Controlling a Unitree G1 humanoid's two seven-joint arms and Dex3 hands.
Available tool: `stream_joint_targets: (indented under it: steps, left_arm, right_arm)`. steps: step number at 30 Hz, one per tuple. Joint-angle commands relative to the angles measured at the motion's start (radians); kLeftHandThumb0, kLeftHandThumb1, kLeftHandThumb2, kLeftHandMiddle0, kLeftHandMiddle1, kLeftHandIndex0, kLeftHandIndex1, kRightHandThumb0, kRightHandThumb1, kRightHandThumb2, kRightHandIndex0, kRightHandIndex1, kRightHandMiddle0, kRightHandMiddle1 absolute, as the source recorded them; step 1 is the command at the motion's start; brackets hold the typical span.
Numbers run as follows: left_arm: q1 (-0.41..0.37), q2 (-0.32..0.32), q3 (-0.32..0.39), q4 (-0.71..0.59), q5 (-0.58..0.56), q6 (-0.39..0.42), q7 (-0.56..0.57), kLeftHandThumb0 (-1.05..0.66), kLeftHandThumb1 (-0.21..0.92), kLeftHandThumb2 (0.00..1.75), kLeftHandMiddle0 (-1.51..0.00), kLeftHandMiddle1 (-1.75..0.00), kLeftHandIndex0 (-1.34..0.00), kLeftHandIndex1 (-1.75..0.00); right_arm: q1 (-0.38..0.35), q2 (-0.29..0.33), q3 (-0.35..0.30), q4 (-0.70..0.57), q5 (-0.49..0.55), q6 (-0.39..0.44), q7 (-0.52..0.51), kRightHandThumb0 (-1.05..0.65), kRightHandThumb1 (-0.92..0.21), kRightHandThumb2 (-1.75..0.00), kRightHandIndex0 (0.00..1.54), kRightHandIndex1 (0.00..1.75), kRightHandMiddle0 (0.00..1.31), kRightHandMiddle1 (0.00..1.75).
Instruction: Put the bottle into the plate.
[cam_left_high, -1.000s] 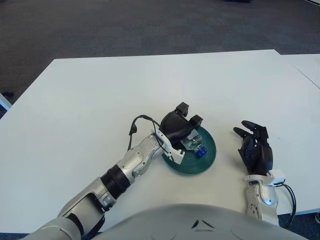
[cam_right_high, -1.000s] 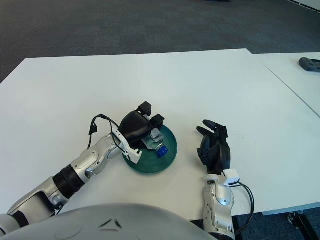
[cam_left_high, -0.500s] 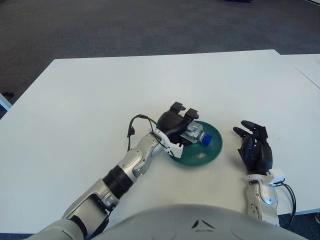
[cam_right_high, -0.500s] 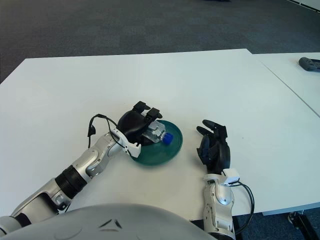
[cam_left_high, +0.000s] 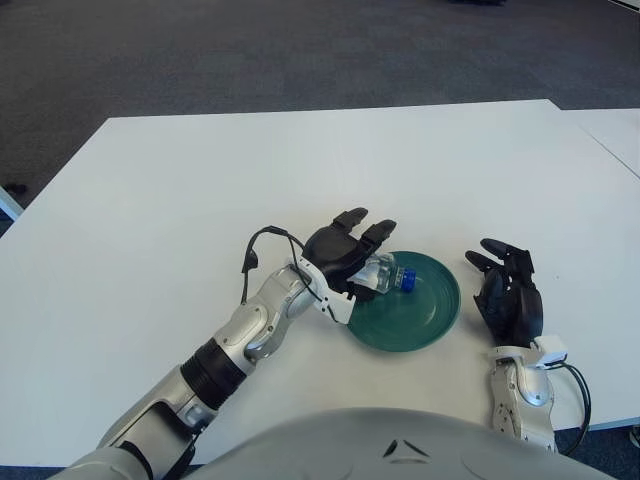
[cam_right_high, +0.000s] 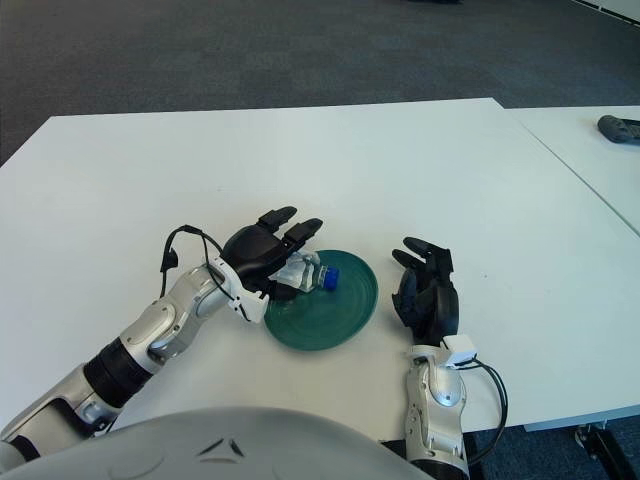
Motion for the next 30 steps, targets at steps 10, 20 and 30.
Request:
stream_joint_targets:
  steps: [10, 20, 30]
  left_arm:
    - [-0.028, 0.028, 0.031, -0.027, -0.015, -0.049, -0.041, -1.05, 0.92, 0.83, 0.00, 0.00, 0.00, 0.00]
    - [-0.043, 0.034, 0.049, -0.016, -0.020, -0.076, -0.047, -1.05, 0.92, 0.80, 0.00, 0.00, 0.00, 0.00]
    - [-0.057, 0.043, 0.055, 0.009, -0.025, -0.111, -0.028, -1.05, 0.92, 0.78, 0.00, 0.00, 0.00, 0.00]
  right_arm:
    - [-0.028, 0.021, -0.009, 0.125, -0.021, -0.005, -0.016, -0.69, -0.92, -0.67, 0.58, 1.10, 0.26, 1.25]
    - [-0.057, 0.023, -0.016, 0.178, -0.027, -0.025, -0.009, -0.70, -0.92, -0.68, 0.59, 1.10, 0.23, 1.23]
    - [-0.079, 0.033, -0.025, 0.221, -0.010, -0.050, 0.009, -0.69, -0.92, -0.65, 0.56, 1.08, 0.22, 1.21]
